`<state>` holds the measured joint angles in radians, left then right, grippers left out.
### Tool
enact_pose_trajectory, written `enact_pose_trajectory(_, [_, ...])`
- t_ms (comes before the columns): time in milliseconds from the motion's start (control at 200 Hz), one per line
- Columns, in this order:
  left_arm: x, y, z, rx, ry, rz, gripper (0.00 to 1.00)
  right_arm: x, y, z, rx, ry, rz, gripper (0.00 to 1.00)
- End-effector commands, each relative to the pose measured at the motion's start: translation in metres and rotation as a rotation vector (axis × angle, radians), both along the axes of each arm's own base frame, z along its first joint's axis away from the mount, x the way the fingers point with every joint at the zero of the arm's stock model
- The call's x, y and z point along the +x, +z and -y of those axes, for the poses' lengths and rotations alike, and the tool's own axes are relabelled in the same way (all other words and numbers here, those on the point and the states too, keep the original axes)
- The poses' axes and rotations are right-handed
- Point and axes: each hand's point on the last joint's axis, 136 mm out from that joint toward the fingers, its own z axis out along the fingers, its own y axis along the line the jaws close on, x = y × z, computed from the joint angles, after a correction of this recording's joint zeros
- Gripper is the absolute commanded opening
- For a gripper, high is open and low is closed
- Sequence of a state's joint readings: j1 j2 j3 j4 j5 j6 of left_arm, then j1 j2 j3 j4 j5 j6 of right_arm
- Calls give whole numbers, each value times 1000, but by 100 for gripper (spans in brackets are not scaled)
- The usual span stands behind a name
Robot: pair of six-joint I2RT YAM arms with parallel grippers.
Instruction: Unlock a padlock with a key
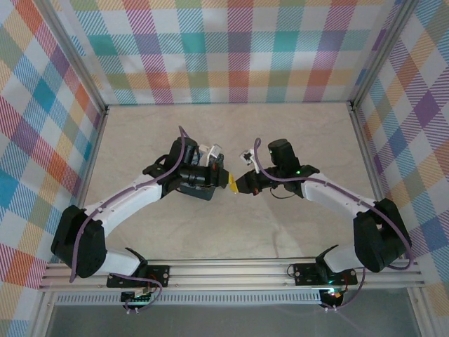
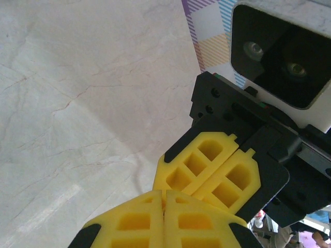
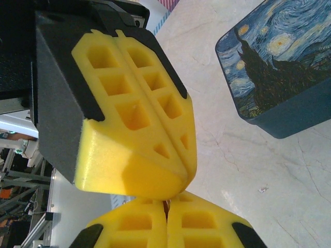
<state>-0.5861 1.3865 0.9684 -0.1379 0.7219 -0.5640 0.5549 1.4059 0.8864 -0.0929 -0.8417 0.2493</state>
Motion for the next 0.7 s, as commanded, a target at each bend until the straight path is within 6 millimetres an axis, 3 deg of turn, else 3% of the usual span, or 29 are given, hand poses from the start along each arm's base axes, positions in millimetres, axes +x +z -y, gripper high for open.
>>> enact_pose_trajectory(0, [0, -1, 5, -25, -10, 7, 0, 1, 11, -2, 28, 16, 38, 9])
enact_pose_trajectory(40, [2, -2, 4, -20, 2, 12, 0, 2, 9, -1, 25, 11, 34, 14])
enact_pose_trajectory(135, [9, -2, 1, -18, 38, 29, 0, 5, 9, 4, 31, -25, 24, 42])
enact_pose_trajectory(245, [15, 1, -1, -34, 58, 26, 0, 15, 14, 14, 44, -114, 30, 54])
enact_pose_trajectory(340, [16, 3, -2, -49, 70, 30, 0, 23, 24, 16, 93, -185, 18, 54])
enact_pose_trajectory(455, [19, 10, -2, -84, 89, 36, 0, 31, 34, 10, 188, -226, -48, 44])
enact_pose_trajectory(605, [21, 13, -2, -96, 98, 33, 0, 40, 38, 10, 254, -298, -98, 37])
enact_pose_trajectory(695, [23, 14, -3, -100, 109, 34, 0, 38, 35, 10, 252, -320, -120, 38])
